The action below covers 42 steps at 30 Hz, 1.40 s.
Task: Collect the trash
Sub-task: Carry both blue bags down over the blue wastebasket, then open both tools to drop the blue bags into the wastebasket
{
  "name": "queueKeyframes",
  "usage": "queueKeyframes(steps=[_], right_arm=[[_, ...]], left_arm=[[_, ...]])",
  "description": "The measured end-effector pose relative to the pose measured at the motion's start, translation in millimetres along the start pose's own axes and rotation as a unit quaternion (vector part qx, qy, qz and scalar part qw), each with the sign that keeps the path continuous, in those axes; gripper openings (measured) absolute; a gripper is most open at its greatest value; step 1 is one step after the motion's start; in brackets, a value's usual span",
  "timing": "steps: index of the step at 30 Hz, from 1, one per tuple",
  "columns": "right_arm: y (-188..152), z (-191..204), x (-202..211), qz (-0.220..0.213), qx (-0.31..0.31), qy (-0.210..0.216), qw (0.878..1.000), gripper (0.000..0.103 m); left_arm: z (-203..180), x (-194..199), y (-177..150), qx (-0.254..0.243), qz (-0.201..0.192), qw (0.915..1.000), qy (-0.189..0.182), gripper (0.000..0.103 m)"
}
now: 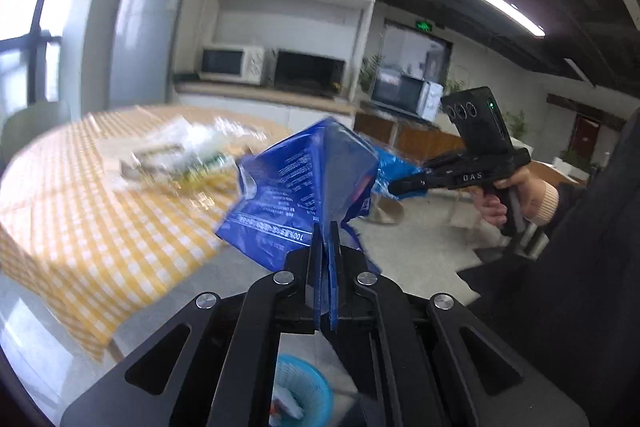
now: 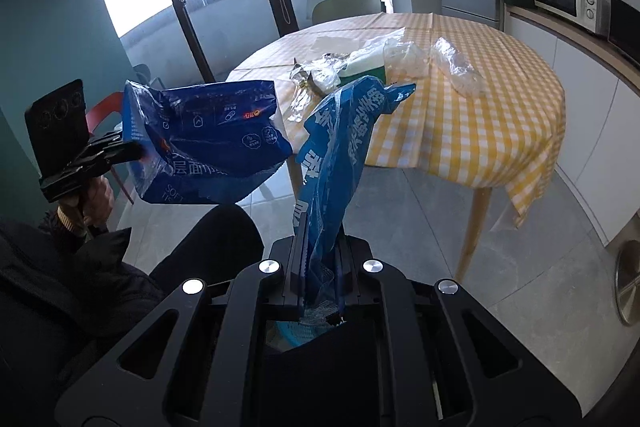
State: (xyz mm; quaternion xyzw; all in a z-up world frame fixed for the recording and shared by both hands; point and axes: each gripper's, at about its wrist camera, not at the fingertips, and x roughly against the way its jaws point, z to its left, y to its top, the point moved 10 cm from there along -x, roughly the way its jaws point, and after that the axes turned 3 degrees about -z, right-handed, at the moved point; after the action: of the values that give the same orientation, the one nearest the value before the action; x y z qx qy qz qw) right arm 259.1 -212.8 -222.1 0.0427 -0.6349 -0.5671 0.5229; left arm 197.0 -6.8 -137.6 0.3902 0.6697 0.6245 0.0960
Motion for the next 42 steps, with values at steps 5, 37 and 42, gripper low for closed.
queueKeyframes(steps=[5, 37, 42], right_arm=[[-22.0, 8.5, 6.7, 0.018, 0.002, 0.015, 1.000, 0.009], [-135.2, 22.5, -100.6, 0.184, -0.063, 0.065, 0.979, 0.009], [-144.5, 12.6, -137.6, 0.198, -0.089, 0.069, 0.974, 0.009]], left_arm=[[4.9, -4.9, -22.3, 0.019, 0.040, 0.9990, -0.009, 0.002], [64.4, -77.8, -145.8, 0.194, 0.185, 0.9627, 0.035, 0.002], [61.2, -105.9, -177.9, 0.206, 0.239, 0.9482, 0.037, 0.002]])
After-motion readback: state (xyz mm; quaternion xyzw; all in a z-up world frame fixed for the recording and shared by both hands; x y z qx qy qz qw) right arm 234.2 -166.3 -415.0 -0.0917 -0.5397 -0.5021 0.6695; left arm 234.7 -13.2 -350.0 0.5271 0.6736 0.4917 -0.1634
